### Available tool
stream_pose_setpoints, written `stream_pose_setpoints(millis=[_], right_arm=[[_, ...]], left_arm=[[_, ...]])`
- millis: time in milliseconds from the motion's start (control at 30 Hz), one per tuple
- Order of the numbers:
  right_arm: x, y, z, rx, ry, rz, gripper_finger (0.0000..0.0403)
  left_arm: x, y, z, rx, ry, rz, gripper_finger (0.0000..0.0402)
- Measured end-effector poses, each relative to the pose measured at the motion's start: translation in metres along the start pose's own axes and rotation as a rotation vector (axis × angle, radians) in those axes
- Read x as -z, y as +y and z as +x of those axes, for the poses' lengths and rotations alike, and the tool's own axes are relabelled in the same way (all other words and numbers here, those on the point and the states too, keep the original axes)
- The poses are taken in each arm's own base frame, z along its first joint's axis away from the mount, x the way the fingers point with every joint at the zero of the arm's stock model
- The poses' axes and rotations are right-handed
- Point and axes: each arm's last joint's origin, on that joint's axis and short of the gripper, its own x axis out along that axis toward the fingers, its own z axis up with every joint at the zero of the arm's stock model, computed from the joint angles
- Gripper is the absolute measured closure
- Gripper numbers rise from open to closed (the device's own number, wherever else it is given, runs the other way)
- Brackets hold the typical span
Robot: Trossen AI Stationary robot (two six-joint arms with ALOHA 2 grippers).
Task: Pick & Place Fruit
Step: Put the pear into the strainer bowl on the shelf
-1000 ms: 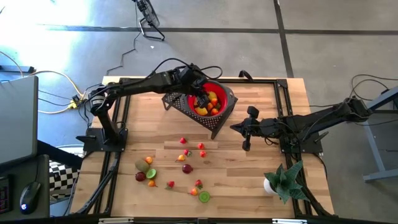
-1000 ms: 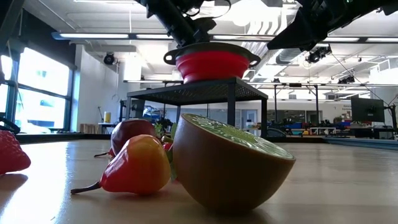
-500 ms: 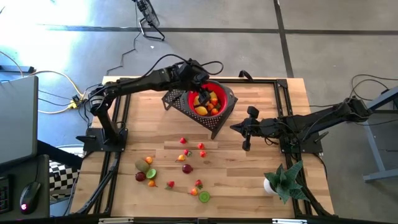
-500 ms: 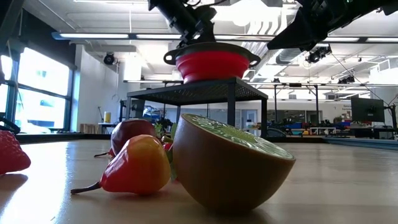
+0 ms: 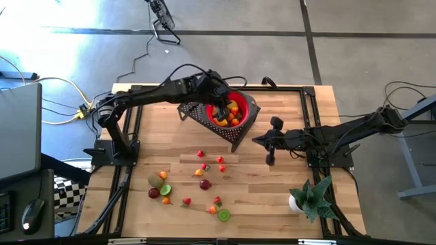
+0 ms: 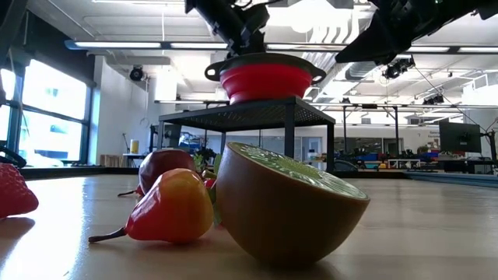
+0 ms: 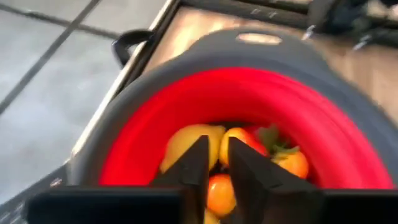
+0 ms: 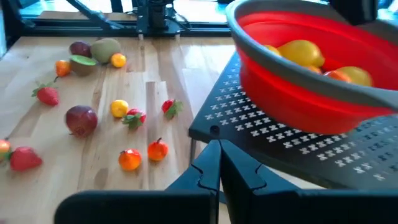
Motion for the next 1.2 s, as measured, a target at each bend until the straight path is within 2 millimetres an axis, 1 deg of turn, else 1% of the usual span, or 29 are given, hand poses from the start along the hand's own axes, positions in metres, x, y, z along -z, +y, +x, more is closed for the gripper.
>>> stream_pose_setpoints(millis=[67,133,233,267,333,400,533,633,833,1067,1200], right_arm=[[0.0,0.001,0.0,-0.019,0.002,-0.001,0.0401],[0.0,0.001,0.0,-0.023,0.003,0.0,0.0401],[0.0,0.001,0.0,-0.024,0.003,-0.001,0.0401],[0.0,0.001,0.0,-0.023,0.003,-0.001,0.0401],[0.0,0.001,0.0,-0.023,0.004,-0.002,0.0401],[0.0,0.001,0.0,-0.023,0.006,-0.007,0.0401],[0.0,0.0,0.0,-0.02,0.005,-0.009,0.0401],[0.0,0.0,0.0,-0.02,0.003,-0.008,0.0401],[0.0,0.0,0.0,-0.02,0.002,-0.008,0.0401],[-0.001,0.001,0.0,-0.021,-0.006,-0.005,0.0401],[-0.001,0.001,0.0,-0.024,-0.012,-0.002,0.0401]], left_arm=[[0.0,-0.003,0.004,0.05,-0.042,0.005,0.038],[0.002,-0.005,0.007,0.077,-0.076,0.013,0.0395],[0.01,-0.006,0.005,0.082,-0.067,0.013,0.0392],[0.013,-0.005,0.001,0.081,-0.073,0.007,0.0391],[0.02,-0.006,-0.008,0.081,-0.069,0.004,0.0391],[0.025,-0.009,-0.019,0.084,-0.108,0.001,0.039],[0.043,-0.023,-0.043,0.116,-0.183,0.026,0.039],[0.059,-0.031,-0.061,0.113,-0.22,0.039,0.039],[0.093,-0.05,-0.097,0.109,-0.238,0.039,0.039],[0.119,-0.076,-0.137,0.141,-0.397,0.087,0.039],[0.136,-0.085,-0.152,0.183,-0.466,0.145,0.039]])
